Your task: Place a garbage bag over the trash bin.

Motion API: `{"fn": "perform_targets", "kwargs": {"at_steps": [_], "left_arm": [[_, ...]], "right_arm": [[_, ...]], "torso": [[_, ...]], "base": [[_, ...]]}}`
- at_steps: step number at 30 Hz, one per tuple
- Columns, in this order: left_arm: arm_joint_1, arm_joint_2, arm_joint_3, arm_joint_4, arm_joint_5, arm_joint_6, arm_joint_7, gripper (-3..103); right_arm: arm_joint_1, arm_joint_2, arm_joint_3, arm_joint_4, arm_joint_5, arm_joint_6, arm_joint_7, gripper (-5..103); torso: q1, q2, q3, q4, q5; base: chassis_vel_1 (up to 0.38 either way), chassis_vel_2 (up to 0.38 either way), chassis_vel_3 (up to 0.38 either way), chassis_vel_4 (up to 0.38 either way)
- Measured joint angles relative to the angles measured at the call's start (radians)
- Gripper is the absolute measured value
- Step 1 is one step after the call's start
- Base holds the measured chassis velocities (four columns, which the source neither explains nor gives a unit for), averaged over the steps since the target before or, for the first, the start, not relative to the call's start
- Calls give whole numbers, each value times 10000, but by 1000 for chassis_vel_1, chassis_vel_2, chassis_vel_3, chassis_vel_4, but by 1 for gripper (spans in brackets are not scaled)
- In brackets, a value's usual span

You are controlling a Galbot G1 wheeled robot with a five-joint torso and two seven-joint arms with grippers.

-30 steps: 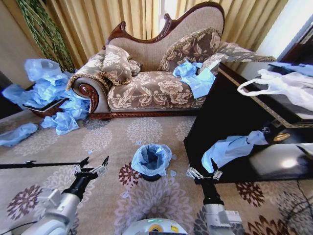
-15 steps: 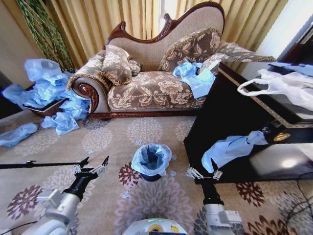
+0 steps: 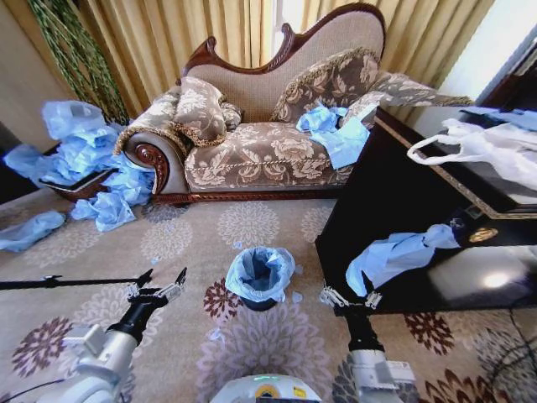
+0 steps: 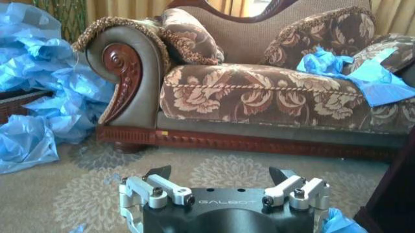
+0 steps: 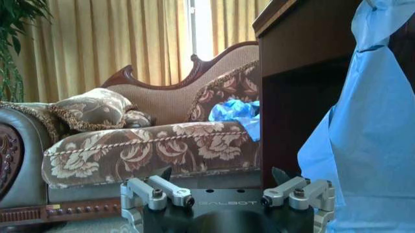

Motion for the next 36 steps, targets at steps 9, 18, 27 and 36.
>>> {"fn": "perform_targets", "kwargs": {"at_steps": [9, 18, 27, 36], "left_arm": [[0, 0, 0, 0, 0, 0, 0, 100], [0, 0, 0, 0, 0, 0, 0, 100], [0, 0, 0, 0, 0, 0, 0, 100], [0, 0, 0, 0, 0, 0, 0, 100]], "right_arm": [[0, 0, 0, 0, 0, 0, 0, 100], [0, 0, 0, 0, 0, 0, 0, 100], [0, -1, 0, 0, 0, 0, 0, 100], [0, 0, 0, 0, 0, 0, 0, 100]], "torso": [[0, 0, 0, 0, 0], [0, 0, 0, 0, 0], [0, 0, 0, 0, 0], [0, 1, 0, 0, 0]], "base": [[0, 0, 0, 0], [0, 0, 0, 0], [0, 0, 0, 0], [0, 0, 0, 0]]}}
